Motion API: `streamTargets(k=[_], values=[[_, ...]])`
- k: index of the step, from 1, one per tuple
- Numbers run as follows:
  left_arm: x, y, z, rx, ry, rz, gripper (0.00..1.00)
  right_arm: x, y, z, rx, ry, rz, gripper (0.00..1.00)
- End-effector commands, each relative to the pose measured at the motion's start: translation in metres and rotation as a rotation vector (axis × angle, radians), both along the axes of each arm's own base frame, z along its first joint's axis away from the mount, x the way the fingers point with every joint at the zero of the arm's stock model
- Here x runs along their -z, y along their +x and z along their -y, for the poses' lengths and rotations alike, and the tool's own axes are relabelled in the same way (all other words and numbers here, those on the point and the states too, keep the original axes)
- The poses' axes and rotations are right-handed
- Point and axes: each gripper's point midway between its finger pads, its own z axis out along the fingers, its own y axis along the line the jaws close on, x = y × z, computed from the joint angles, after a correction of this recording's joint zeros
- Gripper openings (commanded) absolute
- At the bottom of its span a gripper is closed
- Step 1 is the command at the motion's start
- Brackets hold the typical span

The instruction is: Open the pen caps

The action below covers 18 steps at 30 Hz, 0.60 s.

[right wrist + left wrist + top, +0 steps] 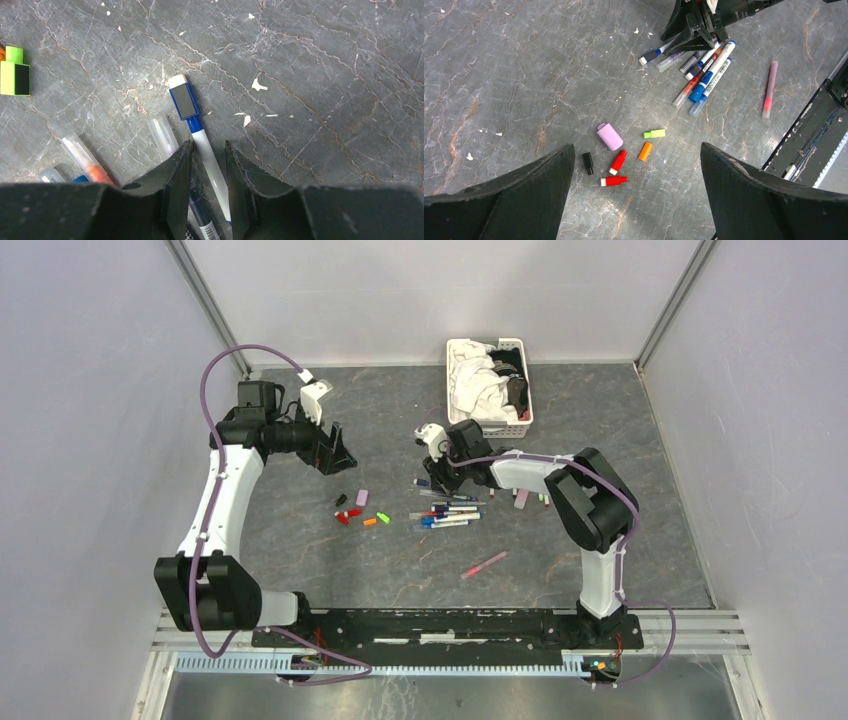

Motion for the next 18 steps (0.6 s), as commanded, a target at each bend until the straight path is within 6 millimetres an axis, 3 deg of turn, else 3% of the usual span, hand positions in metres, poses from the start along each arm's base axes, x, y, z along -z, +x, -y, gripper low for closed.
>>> streamTargets(k=[1,11,15,18], values=[[-0.002,-0.003,0.004,0.045,-0.017,0.011,1.0,0.026,-0.017,0.021,0.023,-0.079,-0.035,0.34],[0.017,-0.026,0.013,0.147,-0.044,-0.049,1.0,0.038,-0.034,0.035,0.047,-0.081,-0.05,0.23],[0.026,-0.033,0.016,0.182,-0.036,-0.078,1.0,0.025,-0.022,0.026,0.042,-0.06,-0.027,0.02],[0.033,-0.035,0.015,0.19,-0.011,-0.081,1.0,0.001,-0.009,0.016,0.046,-0.016,0.013,0.0]])
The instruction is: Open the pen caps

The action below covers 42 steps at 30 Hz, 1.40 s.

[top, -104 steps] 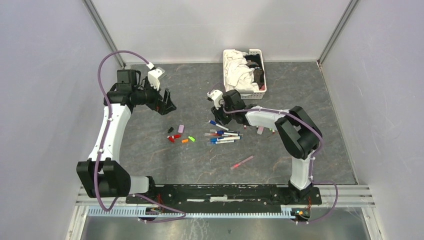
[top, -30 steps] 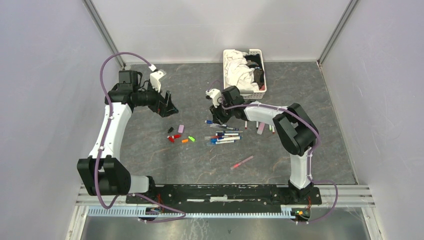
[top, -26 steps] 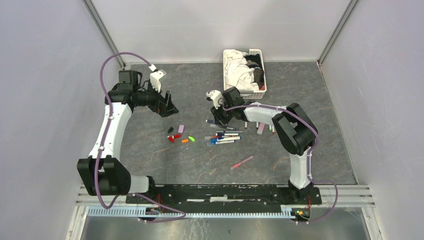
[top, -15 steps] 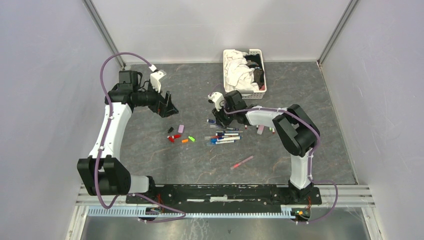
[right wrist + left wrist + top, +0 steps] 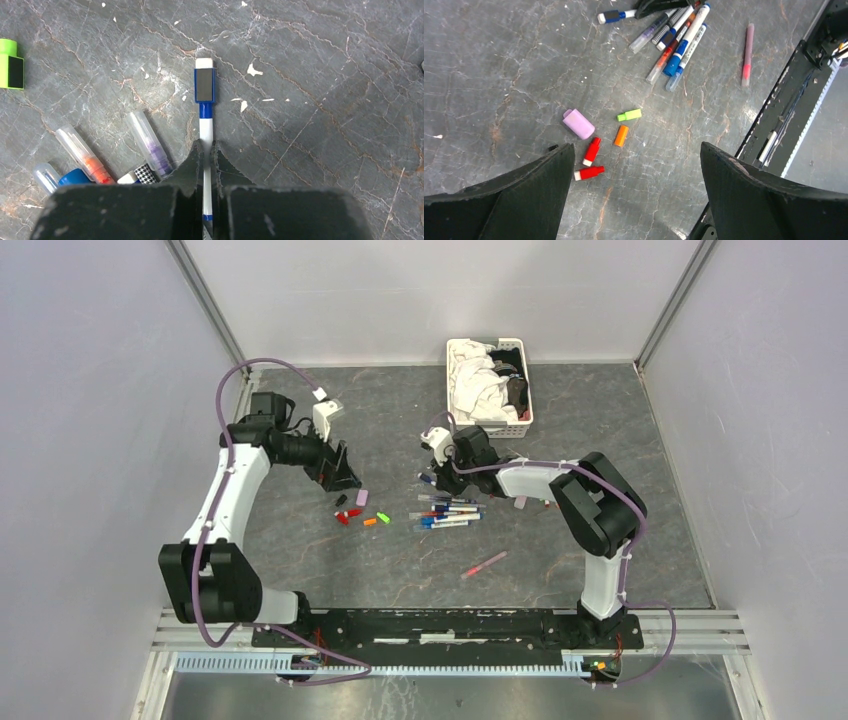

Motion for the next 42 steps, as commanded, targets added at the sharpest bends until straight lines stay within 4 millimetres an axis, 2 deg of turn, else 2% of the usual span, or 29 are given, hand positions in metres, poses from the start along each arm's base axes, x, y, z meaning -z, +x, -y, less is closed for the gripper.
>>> streamTargets(k=[1,5,9,12,15,22,26,32,34,39,41,42], values=[[0.007,-0.012,0.009,0.092,0.014,0.019,1.0,-0.01,-0.001,0.004,0.016,-0.026,-0.035,0.0],[0.011,-0.018,0.015,0.136,0.034,0.033,1.0,-0.057,0.004,-0.011,0.0,0.075,0.013,0.0],[0.01,-0.023,0.022,0.189,0.029,0.055,1.0,-0.098,-0.013,-0.035,-0.089,0.217,-0.023,0.0],[0.01,-0.03,0.033,0.251,0.022,0.07,1.0,-0.11,-0.045,-0.052,-0.213,0.281,-0.122,0.0],[0.015,-0.041,0.05,0.331,0.013,0.069,0.98,-0.121,-0.067,-0.065,-0.299,0.33,-0.196,0.0],[0.026,-0.045,0.07,0.406,0.014,0.043,0.92,-0.143,-0.107,-0.084,-0.468,0.443,-0.298,0.0],[0.029,-0.047,0.072,0.433,0.017,0.036,0.83,-0.152,-0.123,-0.087,-0.561,0.491,-0.336,0.0],[0.035,-0.053,0.07,0.457,0.02,0.016,0.74,-0.151,-0.132,-0.086,-0.601,0.508,-0.368,0.0],[0.036,-0.057,0.072,0.472,0.008,0.004,0.67,-0.154,-0.13,-0.089,-0.609,0.523,-0.358,0.0],[0.033,-0.068,0.076,0.528,-0.036,-0.032,0.38,-0.157,-0.126,-0.096,-0.607,0.534,-0.366,0.0],[0.032,-0.072,0.077,0.544,-0.045,-0.045,0.22,-0.158,-0.125,-0.098,-0.604,0.54,-0.369,0.0],[0.032,-0.072,0.077,0.547,-0.045,-0.046,0.12,-0.157,-0.125,-0.1,-0.6,0.54,-0.373,0.04]])
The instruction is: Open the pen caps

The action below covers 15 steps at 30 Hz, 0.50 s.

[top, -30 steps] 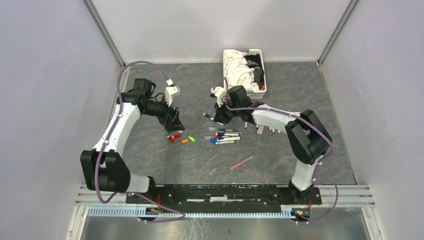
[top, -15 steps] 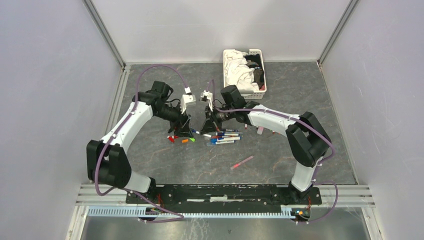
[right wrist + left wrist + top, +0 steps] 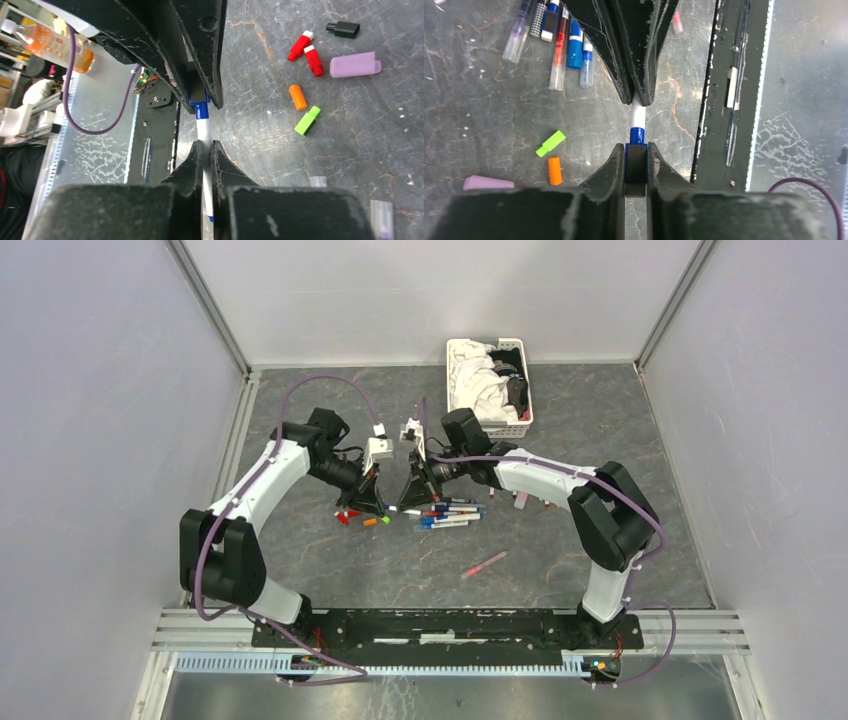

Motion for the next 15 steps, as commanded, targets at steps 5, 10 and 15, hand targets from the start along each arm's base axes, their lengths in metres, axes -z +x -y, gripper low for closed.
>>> streamTargets(k=[5,10,15], values=[[-0.013,-0.007,0.008,0.077,-0.062,0.015,0.02,-0.017,-0.005,-0.021,-0.047,0.076,-0.007,0.28],[-0.021,-0.007,0.008,0.075,-0.069,0.042,0.02,-0.005,-0.019,-0.025,-0.087,0.061,-0.051,0.31],[-0.023,-0.004,0.006,0.062,-0.06,0.067,0.02,0.002,-0.023,-0.021,-0.094,0.041,-0.061,0.09]])
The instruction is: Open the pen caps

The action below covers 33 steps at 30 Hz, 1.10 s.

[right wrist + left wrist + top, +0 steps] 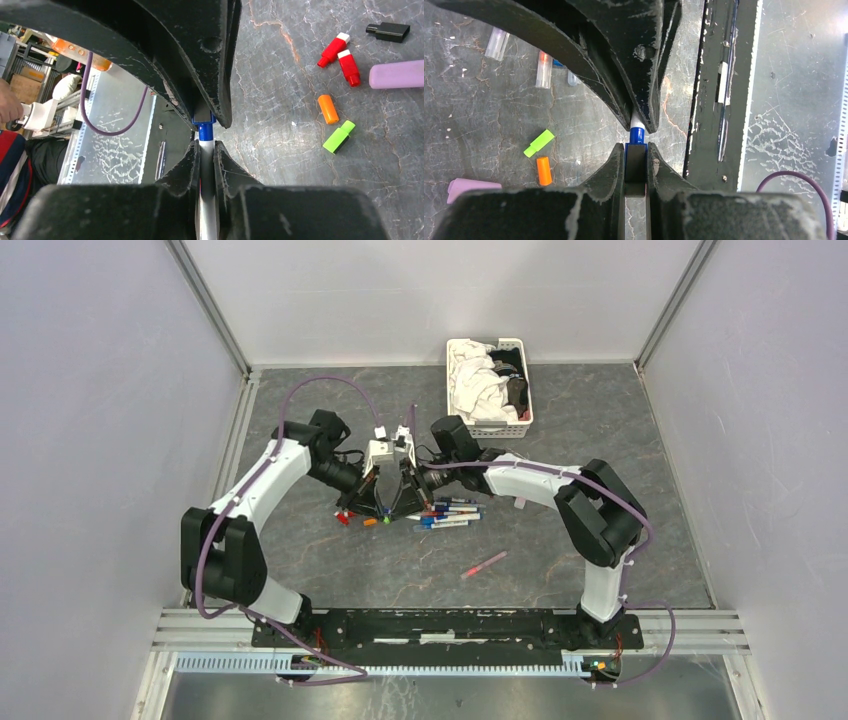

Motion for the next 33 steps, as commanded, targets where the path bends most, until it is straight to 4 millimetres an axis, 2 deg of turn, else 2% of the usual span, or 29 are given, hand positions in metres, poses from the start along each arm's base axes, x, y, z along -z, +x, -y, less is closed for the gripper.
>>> streamTargets(k=[1,2,6,10,15,20,22,24,27,29,31,33], values=[[-0.024,0.009,0.006,0.019,-0.051,0.117,0.02,-0.006,-0.005,-0.001,-0.03,0.025,0.014,0.03],[-0.024,0.01,0.005,0.017,-0.047,0.127,0.02,-0.004,-0.006,0.001,-0.022,0.019,0.015,0.0],[-0.028,0.022,-0.007,-0.023,-0.027,0.17,0.02,0.007,-0.006,0.017,0.024,-0.009,0.02,0.0],[-0.03,0.034,-0.033,-0.05,0.028,0.217,0.02,0.021,-0.004,0.034,0.065,-0.068,0.042,0.0],[-0.022,0.042,-0.062,-0.091,0.094,0.228,0.02,0.039,-0.003,0.051,0.081,-0.156,0.058,0.0],[-0.016,0.04,-0.065,-0.102,0.087,0.216,0.02,0.041,0.003,0.06,0.116,-0.183,0.06,0.0],[-0.011,0.038,-0.062,-0.111,0.066,0.197,0.02,0.037,0.021,0.064,0.183,-0.19,0.099,0.0],[0.003,0.043,-0.06,-0.14,0.062,0.188,0.02,0.036,0.056,0.077,0.346,-0.232,0.133,0.0],[0.032,0.055,-0.061,-0.238,0.091,0.157,0.02,0.045,0.12,0.117,0.692,-0.348,0.181,0.0],[0.049,0.064,-0.061,-0.276,0.124,0.166,0.02,0.054,0.148,0.145,0.88,-0.413,0.223,0.0],[0.062,0.069,-0.059,-0.285,0.15,0.178,0.04,0.062,0.166,0.166,1.004,-0.477,0.253,0.0],[0.075,0.068,-0.057,-0.286,0.18,0.164,0.07,0.073,0.174,0.179,1.064,-0.536,0.276,0.0]])
